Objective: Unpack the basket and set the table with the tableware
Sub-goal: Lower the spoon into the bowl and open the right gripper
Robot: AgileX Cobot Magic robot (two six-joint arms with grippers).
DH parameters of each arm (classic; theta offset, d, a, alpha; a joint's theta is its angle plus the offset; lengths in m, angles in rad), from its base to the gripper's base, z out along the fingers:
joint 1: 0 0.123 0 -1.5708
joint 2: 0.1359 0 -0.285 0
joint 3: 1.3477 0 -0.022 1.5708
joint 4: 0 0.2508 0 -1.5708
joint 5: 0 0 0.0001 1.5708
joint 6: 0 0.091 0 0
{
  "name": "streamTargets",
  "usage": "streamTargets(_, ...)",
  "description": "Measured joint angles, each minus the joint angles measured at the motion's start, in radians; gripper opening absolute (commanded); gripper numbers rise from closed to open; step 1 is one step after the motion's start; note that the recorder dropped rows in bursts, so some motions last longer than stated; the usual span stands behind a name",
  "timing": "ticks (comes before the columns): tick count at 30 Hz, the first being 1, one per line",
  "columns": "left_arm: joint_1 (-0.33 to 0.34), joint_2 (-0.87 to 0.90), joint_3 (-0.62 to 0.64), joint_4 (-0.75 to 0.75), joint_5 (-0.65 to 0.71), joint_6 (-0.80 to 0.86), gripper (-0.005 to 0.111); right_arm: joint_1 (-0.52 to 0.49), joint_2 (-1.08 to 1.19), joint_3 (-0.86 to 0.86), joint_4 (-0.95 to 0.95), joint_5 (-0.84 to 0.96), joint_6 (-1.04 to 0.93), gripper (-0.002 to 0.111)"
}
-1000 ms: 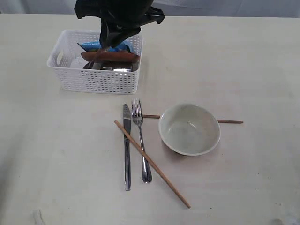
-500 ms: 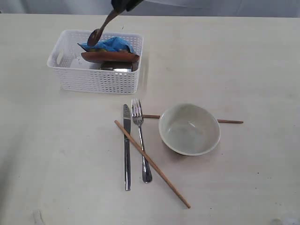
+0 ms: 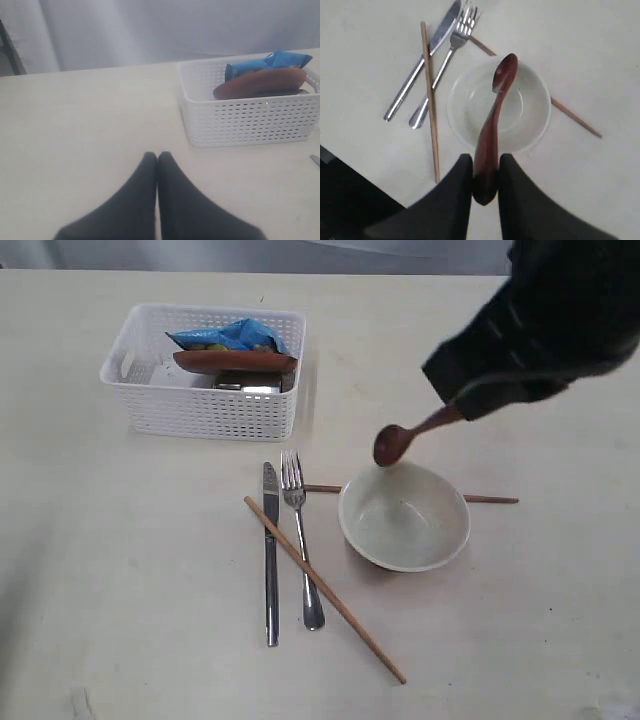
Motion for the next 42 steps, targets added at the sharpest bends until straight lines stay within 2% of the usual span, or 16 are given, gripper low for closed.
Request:
streamTargets(4, 0.0, 0.0, 0.0, 0.0, 0.0, 0.0, 0.0, 0.0, -0.023, 0.126, -0.008, 0.002, 0.01, 0.0)
streamTargets(8, 0.0, 0.0, 0.0, 0.0, 0.0, 0.0, 0.0, 0.0, -0.011, 0.171, -0.01, 0.002, 0.01, 0.0)
streamTargets(36, 0.0, 0.0, 0.0, 0.0, 0.0, 0.0, 0.0, 0.0, 0.079, 0.175, -0.004, -0.144, 0.012, 0.0)
streamTargets(42, 0.0, 0.0, 0.0, 0.0, 0.0, 0.0, 0.0, 0.0, 0.079, 0.175, -0.004, -0.144, 0.012, 0.026)
